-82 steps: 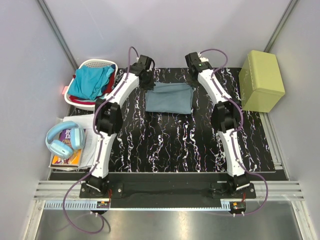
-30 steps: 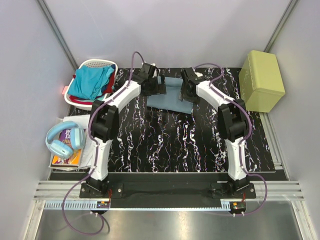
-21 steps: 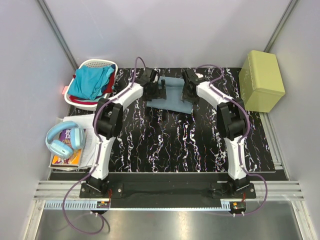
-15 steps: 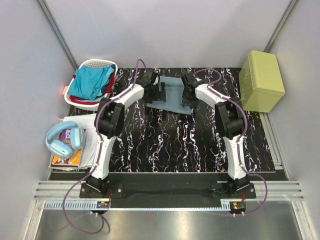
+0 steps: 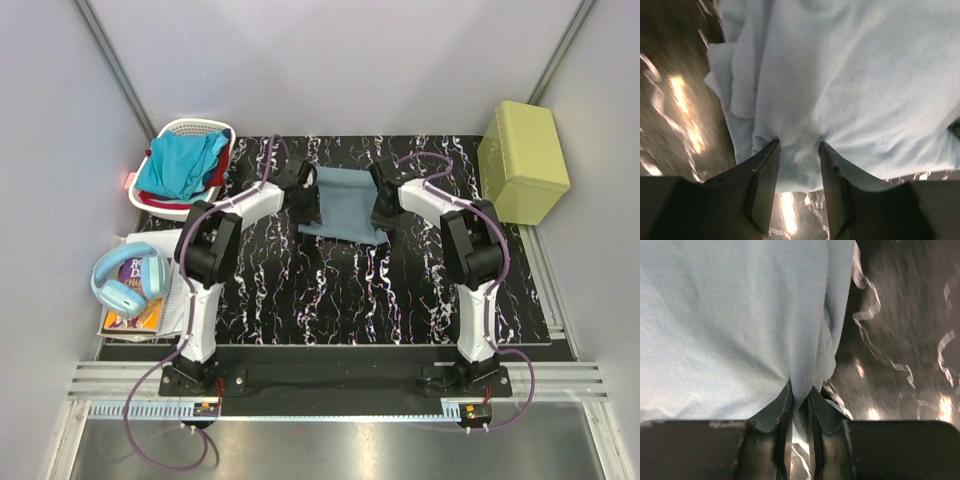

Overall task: Fold and stack the t-shirts
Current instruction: Smooth out wrinkles on the folded tshirt

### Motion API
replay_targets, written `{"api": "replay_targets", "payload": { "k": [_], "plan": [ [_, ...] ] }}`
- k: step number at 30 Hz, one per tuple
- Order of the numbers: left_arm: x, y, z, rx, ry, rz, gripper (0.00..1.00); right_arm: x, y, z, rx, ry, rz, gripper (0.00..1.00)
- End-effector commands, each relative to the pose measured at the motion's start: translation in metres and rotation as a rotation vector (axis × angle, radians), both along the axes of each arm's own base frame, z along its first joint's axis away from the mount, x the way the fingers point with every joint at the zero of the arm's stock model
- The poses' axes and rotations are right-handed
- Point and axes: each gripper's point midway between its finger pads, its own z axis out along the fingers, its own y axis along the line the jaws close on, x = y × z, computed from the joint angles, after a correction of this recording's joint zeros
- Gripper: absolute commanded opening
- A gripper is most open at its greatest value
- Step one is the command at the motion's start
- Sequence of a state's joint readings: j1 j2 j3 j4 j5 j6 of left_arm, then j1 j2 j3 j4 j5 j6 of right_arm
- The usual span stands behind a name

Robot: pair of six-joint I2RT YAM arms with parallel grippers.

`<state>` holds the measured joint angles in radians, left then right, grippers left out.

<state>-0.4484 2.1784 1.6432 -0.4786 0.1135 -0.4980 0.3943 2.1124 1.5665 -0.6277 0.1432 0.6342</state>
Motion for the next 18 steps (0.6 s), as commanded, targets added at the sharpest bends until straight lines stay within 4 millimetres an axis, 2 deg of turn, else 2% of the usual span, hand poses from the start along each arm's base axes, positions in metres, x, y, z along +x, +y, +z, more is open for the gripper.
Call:
{"api": "replay_targets", "payload": {
  "k": [1, 2, 3, 4, 5, 6, 7, 8, 10, 11, 15, 16, 18],
  "plan": [
    [-0.067, -0.012, -0.01, 0.026, 0.126, -0.085, 0.43, -0.044, -0.006, 0.002, -0.024, 0.097, 0.001, 0.2],
    [-0.084, -0.015, -0.015, 0.044, 0.148, -0.11, 0.43, -0.048, -0.005, 0.006, -0.021, 0.093, 0.002, 0.21],
    [-0.093, -0.015, -0.015, 0.051, 0.157, -0.116, 0.43, -0.052, -0.004, 0.008, -0.018, 0.099, 0.007, 0.22],
    [-0.103, -0.021, -0.006, 0.044, 0.146, -0.139, 0.43, -0.063, -0.007, 0.005, -0.026, 0.123, 0.006, 0.21],
    [-0.119, -0.017, -0.012, 0.064, 0.176, -0.148, 0.43, -0.067, -0.006, 0.011, -0.021, 0.117, 0.007, 0.22],
    [-0.128, -0.016, -0.012, 0.073, 0.18, -0.158, 0.43, -0.072, -0.005, 0.011, -0.019, 0.123, 0.013, 0.22],
    [-0.134, -0.016, -0.001, 0.066, 0.16, -0.166, 0.43, -0.083, -0.007, 0.008, -0.027, 0.144, 0.014, 0.22],
    [-0.15, -0.013, -0.008, 0.086, 0.183, -0.18, 0.43, -0.087, -0.007, 0.014, -0.019, 0.136, 0.011, 0.22],
    [-0.166, -0.009, -0.008, 0.094, 0.201, -0.196, 0.43, -0.103, -0.008, 0.012, -0.024, 0.161, 0.017, 0.22],
    [-0.176, -0.003, -0.007, 0.097, 0.214, -0.195, 0.43, -0.108, -0.006, 0.018, -0.01, 0.155, 0.017, 0.22],
    [-0.197, 0.007, -0.001, 0.099, 0.226, -0.197, 0.42, -0.138, -0.008, 0.018, -0.015, 0.19, 0.025, 0.24],
    [-0.202, 0.009, 0.0, 0.101, 0.227, -0.196, 0.42, -0.142, -0.006, 0.019, -0.013, 0.189, 0.03, 0.28],
    [-0.197, 0.011, 0.013, 0.112, 0.162, -0.178, 0.44, -0.14, -0.007, 0.026, -0.016, 0.145, 0.034, 0.37]
  ]
}}
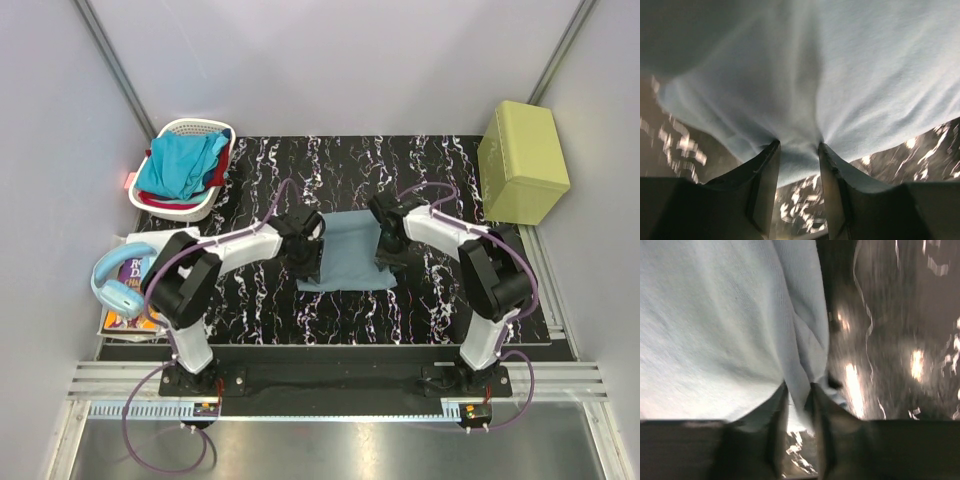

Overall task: Fold and stack the t-shirts
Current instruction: Smooth out wrinkles on the folded tshirt

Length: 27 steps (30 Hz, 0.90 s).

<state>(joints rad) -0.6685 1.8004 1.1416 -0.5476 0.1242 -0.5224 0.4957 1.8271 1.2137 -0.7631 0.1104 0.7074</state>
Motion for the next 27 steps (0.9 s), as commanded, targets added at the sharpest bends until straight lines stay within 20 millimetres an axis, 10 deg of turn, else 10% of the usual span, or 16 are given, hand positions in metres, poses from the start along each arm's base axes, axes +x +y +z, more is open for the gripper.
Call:
{"api": "replay_targets", "payload": {
  "k": [1, 4, 8, 10, 12, 14, 16, 18, 27],
  "plan": [
    [-0.008, 0.009, 0.025, 0.022, -0.059, 0.021, 0.47, -0.003, 0.003, 0.027, 0.023, -0.079, 0.003, 0.48],
    [0.021, 0.004, 0.072, -0.005, -0.224, 0.058, 0.49, 0.026, 0.006, 0.063, 0.015, -0.212, 0.037, 0.64],
    [0.057, 0.0, 0.137, -0.049, -0.422, 0.107, 0.26, 0.059, 0.011, 0.116, 0.009, -0.369, 0.091, 0.79],
    [0.068, -0.009, 0.153, -0.081, -0.445, 0.09, 0.5, 0.072, 0.018, 0.136, 0.03, -0.422, 0.102, 0.78],
    [0.068, -0.02, 0.153, -0.136, -0.424, 0.062, 0.99, 0.082, 0.027, 0.143, 0.049, -0.445, 0.139, 0.68],
    [0.078, -0.02, 0.15, -0.193, -0.436, 0.087, 0.99, 0.09, 0.03, 0.137, 0.036, -0.444, 0.153, 0.51],
    [0.075, -0.02, 0.139, -0.272, -0.385, 0.09, 0.99, 0.102, 0.036, 0.139, 0.037, -0.471, 0.16, 0.12],
    [0.08, -0.021, 0.138, -0.305, -0.391, 0.102, 0.99, 0.112, 0.041, 0.128, 0.024, -0.455, 0.17, 0.0],
    [0.069, 0.0, 0.111, -0.186, -0.366, 0.099, 0.89, 0.13, 0.06, 0.075, 0.036, -0.366, 0.168, 0.0]
  ]
}}
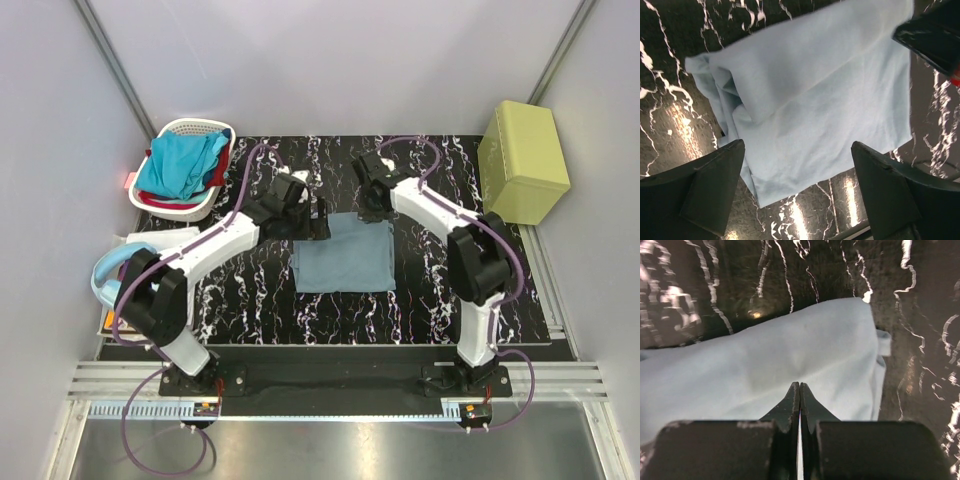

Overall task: Fold and stack the t-shirts
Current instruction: Smooth out wrinkles on the folded tshirt

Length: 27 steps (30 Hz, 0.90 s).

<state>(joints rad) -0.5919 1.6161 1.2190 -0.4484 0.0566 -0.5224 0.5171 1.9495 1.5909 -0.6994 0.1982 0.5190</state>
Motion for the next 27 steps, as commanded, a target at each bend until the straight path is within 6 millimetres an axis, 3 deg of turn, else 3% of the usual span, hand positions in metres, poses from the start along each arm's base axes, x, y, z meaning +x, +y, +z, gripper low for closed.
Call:
{"api": "replay_targets", "payload": {
  "k": [1, 9, 11, 17, 22, 23, 26, 27],
  "plan": [
    [-0.005, 0.001, 0.005, -0.014, -0.034, -0.009, 0.88, 0.02, 0.016, -0.004, 0.022, -0.023, 0.008, 0.0],
    [-0.019, 0.015, 0.001, 0.003, -0.032, 0.02, 0.85, 0.052, 0.032, -0.023, 0.018, -0.029, 0.024, 0.0],
    [-0.023, 0.018, -0.001, 0.01, -0.029, 0.024, 0.85, 0.051, 0.036, -0.044, 0.012, 0.021, 0.033, 0.0],
    [-0.026, 0.021, 0.002, 0.019, -0.033, 0.027, 0.85, 0.016, 0.03, -0.106, 0.0, 0.195, 0.009, 0.0],
    [-0.024, 0.014, 0.005, 0.018, -0.035, 0.016, 0.85, -0.006, 0.027, -0.128, 0.023, 0.262, -0.001, 0.0],
    [-0.023, 0.012, 0.006, 0.018, -0.037, 0.012, 0.85, -0.01, 0.025, -0.13, 0.014, 0.269, -0.002, 0.0],
    [-0.016, 0.006, 0.015, 0.036, -0.082, 0.012, 0.85, 0.0, 0.017, -0.108, -0.009, 0.177, -0.012, 0.0],
    [-0.014, 0.005, 0.018, 0.041, -0.093, 0.012, 0.86, 0.009, 0.015, -0.079, -0.006, 0.103, -0.016, 0.01]
  ]
}}
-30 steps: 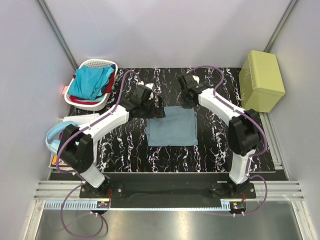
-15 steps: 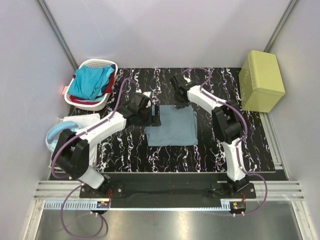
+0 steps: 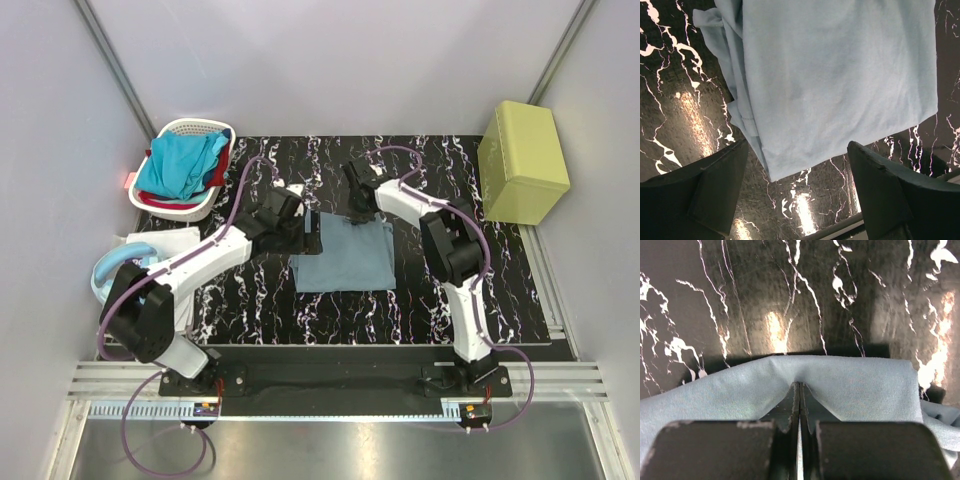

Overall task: Fold and stack the t-shirts
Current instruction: Smooth out wrinkles on the folded tshirt

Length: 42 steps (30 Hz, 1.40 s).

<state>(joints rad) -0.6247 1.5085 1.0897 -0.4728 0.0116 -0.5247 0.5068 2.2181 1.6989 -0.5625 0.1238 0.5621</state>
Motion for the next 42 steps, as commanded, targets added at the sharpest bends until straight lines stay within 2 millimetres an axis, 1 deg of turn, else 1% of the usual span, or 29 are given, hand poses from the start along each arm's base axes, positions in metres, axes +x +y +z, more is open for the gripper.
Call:
{"api": "replay_targets", "payload": {
  "k": [1, 2, 3, 4, 5, 6, 7, 8, 9, 10, 11, 12, 13, 14, 15, 16, 18, 19, 20, 21, 22, 23, 29, 32, 33, 35, 36, 40, 42],
  "plan": [
    [0.024, -0.015, 0.036, -0.012, -0.13, 0.01, 0.86, -0.025, -0.019, 0.011, -0.071, 0.01, -0.001, 0.06],
    [0.03, -0.018, 0.047, -0.016, -0.159, 0.005, 0.86, -0.019, -0.018, 0.029, -0.06, -0.033, -0.009, 0.2],
    [0.033, -0.02, 0.048, -0.011, -0.163, 0.005, 0.86, -0.013, -0.02, 0.058, -0.051, -0.096, -0.015, 0.26],
    [0.037, -0.022, 0.049, -0.008, -0.167, 0.005, 0.86, -0.009, -0.02, 0.075, -0.043, -0.134, -0.021, 0.33],
    [0.044, -0.026, 0.061, -0.017, -0.194, 0.001, 0.86, -0.005, -0.02, 0.095, -0.03, -0.173, -0.027, 0.48],
    [0.048, -0.029, 0.056, -0.006, -0.183, -0.004, 0.86, -0.003, -0.021, 0.12, -0.018, -0.222, -0.029, 0.53],
    [0.051, -0.032, 0.058, -0.007, -0.184, -0.009, 0.86, 0.0, -0.021, 0.139, -0.007, -0.259, -0.032, 0.58],
    [0.057, -0.037, 0.068, -0.019, -0.205, -0.013, 0.86, -0.002, -0.024, 0.148, -0.011, -0.266, -0.032, 0.63],
    [0.06, -0.04, 0.066, -0.018, -0.201, -0.018, 0.85, -0.003, -0.026, 0.164, -0.007, -0.294, -0.025, 0.67],
    [0.064, -0.045, 0.06, -0.013, -0.188, -0.028, 0.85, -0.004, -0.026, 0.175, -0.002, -0.309, -0.023, 0.67],
    [0.07, -0.051, 0.063, -0.018, -0.195, -0.033, 0.84, -0.008, -0.029, 0.178, -0.007, -0.304, -0.019, 0.67],
    [0.073, -0.053, 0.06, -0.014, -0.191, -0.035, 0.83, -0.011, -0.032, 0.191, -0.002, -0.326, -0.02, 0.67],
    [0.076, -0.057, 0.056, -0.012, -0.183, -0.041, 0.78, -0.016, -0.035, 0.19, -0.008, -0.322, -0.018, 0.66],
    [0.082, -0.065, 0.044, -0.006, -0.16, -0.056, 0.74, -0.02, -0.037, 0.193, -0.004, -0.323, -0.016, 0.65],
    [0.084, -0.069, 0.039, -0.007, -0.148, -0.064, 0.7, -0.025, -0.039, 0.203, 0.01, -0.34, -0.018, 0.62],
    [0.085, -0.073, 0.031, -0.008, -0.127, -0.072, 0.58, -0.032, -0.042, 0.196, 0.004, -0.322, -0.016, 0.59],
    [0.088, -0.078, 0.01, 0.003, -0.084, -0.067, 0.44, -0.04, -0.048, 0.205, 0.01, -0.34, -0.024, 0.52],
    [0.089, -0.078, 0.004, 0.006, -0.072, -0.062, 0.36, -0.046, -0.051, 0.198, 0.0, -0.324, -0.023, 0.44],
    [0.089, -0.08, -0.006, 0.012, -0.054, -0.058, 0.23, -0.05, -0.054, 0.203, 0.003, -0.335, -0.024, 0.39],
    [0.089, -0.081, -0.008, 0.011, -0.053, -0.057, 0.15, -0.053, -0.057, 0.201, -0.003, -0.331, -0.028, 0.35],
    [0.089, -0.081, -0.013, 0.015, -0.044, -0.055, 0.11, -0.056, -0.059, 0.197, -0.01, -0.323, -0.03, 0.27],
    [0.088, -0.081, -0.022, 0.022, -0.027, -0.05, 0.06, -0.059, -0.062, 0.199, -0.015, -0.33, -0.033, 0.25],
    [0.094, -0.073, -0.038, 0.057, -0.016, -0.025, 0.05, -0.07, -0.067, 0.189, -0.02, -0.304, -0.03, 0.21],
    [0.097, -0.066, -0.059, 0.058, 0.037, -0.005, 0.06, -0.074, -0.068, 0.185, -0.017, -0.292, -0.03, 0.21],
    [0.092, -0.068, -0.07, 0.041, 0.079, -0.02, 0.06, -0.076, -0.069, 0.183, -0.021, -0.287, -0.028, 0.21],
    [0.092, -0.064, -0.083, 0.037, 0.116, -0.008, 0.06, -0.078, -0.071, 0.182, -0.027, -0.288, -0.029, 0.21],
    [0.088, -0.064, -0.093, 0.039, 0.142, -0.011, 0.06, -0.08, -0.072, 0.18, -0.032, -0.283, -0.026, 0.21],
    [0.084, -0.062, -0.107, 0.048, 0.167, -0.009, 0.06, -0.08, -0.075, 0.183, -0.042, -0.291, -0.025, 0.2],
    [0.084, -0.062, -0.109, 0.051, 0.166, -0.013, 0.06, -0.08, -0.075, 0.182, -0.045, -0.287, -0.024, 0.2]
  ]
}}
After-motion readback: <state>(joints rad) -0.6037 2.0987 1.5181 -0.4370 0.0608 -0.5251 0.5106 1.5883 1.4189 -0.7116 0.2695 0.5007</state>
